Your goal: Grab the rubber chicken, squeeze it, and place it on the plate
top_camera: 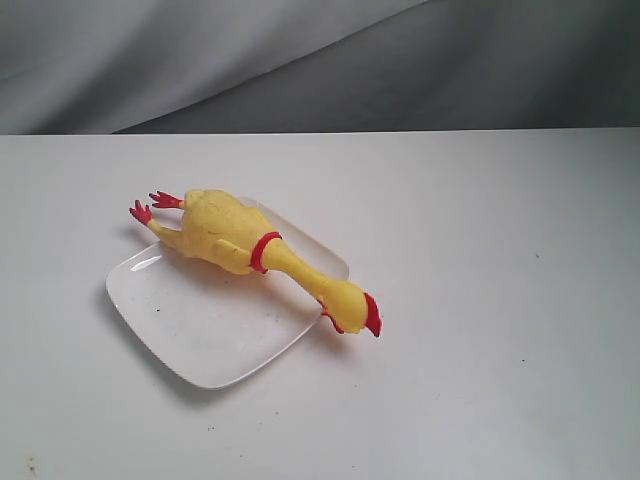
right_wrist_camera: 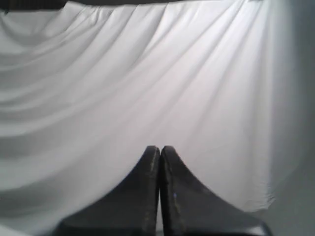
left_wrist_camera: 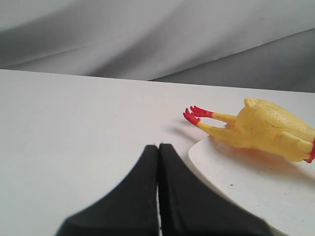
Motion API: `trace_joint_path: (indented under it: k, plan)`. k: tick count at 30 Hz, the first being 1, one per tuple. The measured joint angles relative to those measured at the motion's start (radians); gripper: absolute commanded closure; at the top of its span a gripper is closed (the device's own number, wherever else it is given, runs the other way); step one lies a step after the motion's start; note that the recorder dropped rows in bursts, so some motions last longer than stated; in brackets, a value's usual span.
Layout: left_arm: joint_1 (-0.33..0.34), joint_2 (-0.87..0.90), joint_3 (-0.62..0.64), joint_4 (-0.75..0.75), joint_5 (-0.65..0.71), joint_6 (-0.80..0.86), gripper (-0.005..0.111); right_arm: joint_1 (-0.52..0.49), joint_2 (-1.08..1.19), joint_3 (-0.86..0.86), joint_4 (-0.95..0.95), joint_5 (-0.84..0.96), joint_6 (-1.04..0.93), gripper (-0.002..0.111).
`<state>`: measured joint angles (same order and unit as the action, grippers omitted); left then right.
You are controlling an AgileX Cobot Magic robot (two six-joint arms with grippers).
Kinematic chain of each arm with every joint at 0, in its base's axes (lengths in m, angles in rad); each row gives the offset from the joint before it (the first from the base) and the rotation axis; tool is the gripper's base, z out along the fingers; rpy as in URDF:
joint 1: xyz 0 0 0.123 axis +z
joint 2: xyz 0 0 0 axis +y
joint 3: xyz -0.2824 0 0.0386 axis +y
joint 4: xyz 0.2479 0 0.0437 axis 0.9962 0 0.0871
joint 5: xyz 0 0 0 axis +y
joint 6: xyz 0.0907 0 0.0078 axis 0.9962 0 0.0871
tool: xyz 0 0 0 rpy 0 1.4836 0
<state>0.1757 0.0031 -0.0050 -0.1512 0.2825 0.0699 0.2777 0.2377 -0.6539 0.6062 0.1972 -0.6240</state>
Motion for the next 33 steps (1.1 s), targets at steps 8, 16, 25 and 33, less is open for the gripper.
trace_joint_path:
  k: [8, 16, 25, 33]
  plan:
    - [0.000, 0.000, 0.000, 0.001, 0.000, 0.000, 0.107, -0.243, -0.213, 0.166, -0.178, -0.034, 0.367, 0.108]
    - [0.000, 0.000, 0.000, 0.003, 0.000, 0.000, 0.107, -0.291, -0.235, 0.389, -0.539, 0.065, 0.529, 0.108]
    - [0.000, 0.000, 0.000, 0.003, 0.000, 0.000, 0.107, -0.291, -0.233, 0.639, -0.565, -0.012, 0.567, 0.108]
    - [0.000, 0.000, 0.000, 0.003, 0.000, 0.000, 0.107, -0.291, -0.233, 0.650, -0.581, 0.010, 0.579, 0.108]
